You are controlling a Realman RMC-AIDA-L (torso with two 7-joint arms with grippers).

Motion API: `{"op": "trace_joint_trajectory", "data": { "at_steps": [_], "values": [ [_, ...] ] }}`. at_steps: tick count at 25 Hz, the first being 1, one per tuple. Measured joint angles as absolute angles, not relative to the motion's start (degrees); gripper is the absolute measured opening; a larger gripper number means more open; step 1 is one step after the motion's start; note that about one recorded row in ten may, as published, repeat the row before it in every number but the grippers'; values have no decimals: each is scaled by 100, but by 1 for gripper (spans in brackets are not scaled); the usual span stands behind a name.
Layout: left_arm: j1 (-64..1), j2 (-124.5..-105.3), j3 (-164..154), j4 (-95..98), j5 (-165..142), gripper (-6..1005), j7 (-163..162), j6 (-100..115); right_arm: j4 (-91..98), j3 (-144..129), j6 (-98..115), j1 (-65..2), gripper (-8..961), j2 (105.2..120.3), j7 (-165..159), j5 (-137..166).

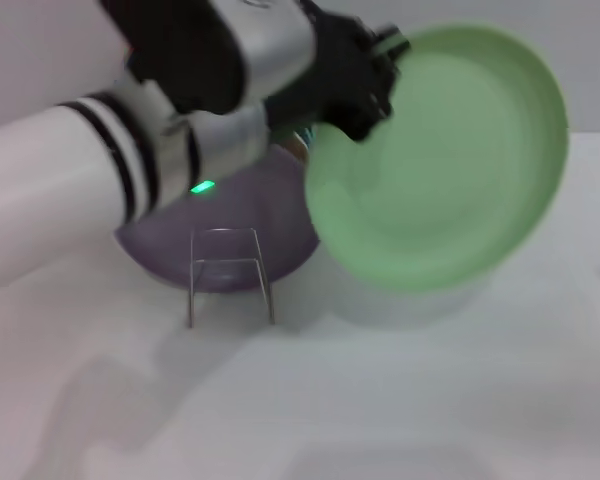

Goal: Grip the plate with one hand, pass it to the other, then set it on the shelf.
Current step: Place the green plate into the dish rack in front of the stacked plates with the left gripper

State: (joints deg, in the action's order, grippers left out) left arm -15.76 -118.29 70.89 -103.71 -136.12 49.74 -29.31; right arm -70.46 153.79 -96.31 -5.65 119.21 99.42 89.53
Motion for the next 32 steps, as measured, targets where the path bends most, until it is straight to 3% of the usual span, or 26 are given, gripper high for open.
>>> {"op": "trace_joint_trajectory", "data": {
  "at_steps": [11, 13, 20, 27, 32],
  "values": [
    [-598, -11735, 6375, -10464, -13593, 57, 6151, -301, -6935, 16175, -9755, -536, 695, 11944, 9933, 8914],
    [-542, -11634, 6167, -10400, -13636, 56, 6214, 221, -6890, 16185, -9745, -557, 695, 11944, 9932, 8918],
    [-512, -10935, 5190, -9793, -14593, 57, 5106, 2963, -6864, 16197, -9702, -592, 696, 11933, 9910, 8954],
    [-356, -10827, 5707, -8966, -16408, 56, 2213, 3841, -6864, 16202, -9703, -596, 695, 11928, 9852, 8959],
    [-616, -10605, 5707, -7830, -16538, 54, 1324, 5383, -6864, 16202, -9733, -593, 695, 11926, 9813, 8962]
  ]
}}
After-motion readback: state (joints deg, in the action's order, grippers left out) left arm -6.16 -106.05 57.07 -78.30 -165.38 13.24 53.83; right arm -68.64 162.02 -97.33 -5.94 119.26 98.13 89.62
